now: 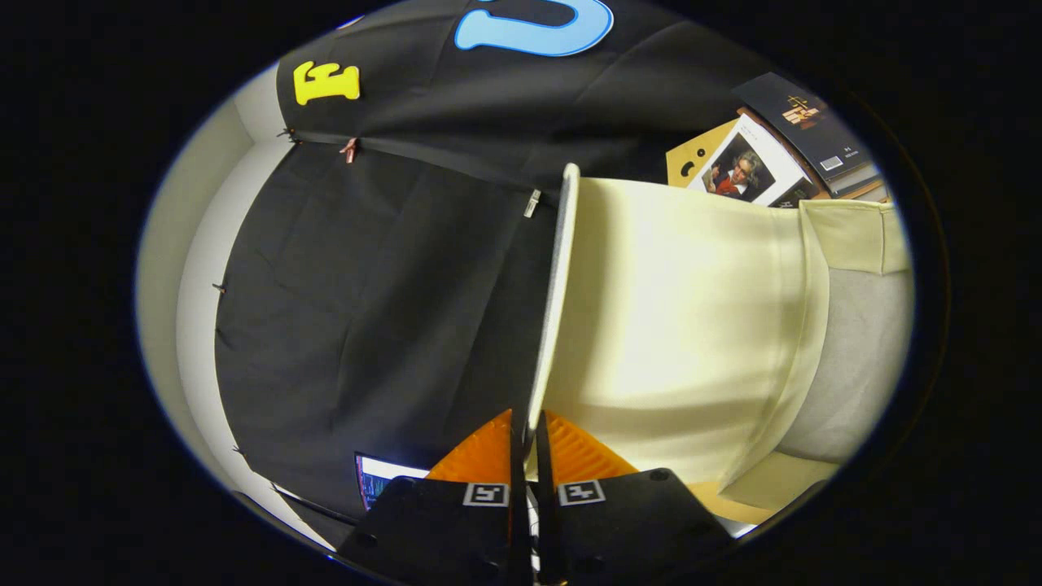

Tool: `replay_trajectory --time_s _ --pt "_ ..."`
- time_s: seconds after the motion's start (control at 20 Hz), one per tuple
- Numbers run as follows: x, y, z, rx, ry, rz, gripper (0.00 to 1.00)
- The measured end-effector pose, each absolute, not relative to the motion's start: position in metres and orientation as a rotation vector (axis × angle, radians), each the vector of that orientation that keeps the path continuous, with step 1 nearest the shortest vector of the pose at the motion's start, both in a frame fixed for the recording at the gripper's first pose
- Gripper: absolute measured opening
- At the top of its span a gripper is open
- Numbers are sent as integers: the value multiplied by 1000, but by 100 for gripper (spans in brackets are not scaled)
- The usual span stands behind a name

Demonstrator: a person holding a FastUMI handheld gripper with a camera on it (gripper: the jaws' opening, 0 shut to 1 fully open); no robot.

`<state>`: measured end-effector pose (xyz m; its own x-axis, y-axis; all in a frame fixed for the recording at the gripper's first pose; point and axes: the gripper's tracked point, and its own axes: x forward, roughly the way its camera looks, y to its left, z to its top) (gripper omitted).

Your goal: Open the storage box then place both shoes into the box .Put the left shoe in first, then the right shoe, with the right side of both shoes facing outward in a uniform manner.

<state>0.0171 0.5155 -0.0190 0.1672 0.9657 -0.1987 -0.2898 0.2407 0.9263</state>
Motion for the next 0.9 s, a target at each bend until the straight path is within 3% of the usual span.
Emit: replay_trajectory --time_s 0.2,0.9 --pt "31 498 -26 833 936 1017 97" --pt "73 267 -39 425 651 766 97"
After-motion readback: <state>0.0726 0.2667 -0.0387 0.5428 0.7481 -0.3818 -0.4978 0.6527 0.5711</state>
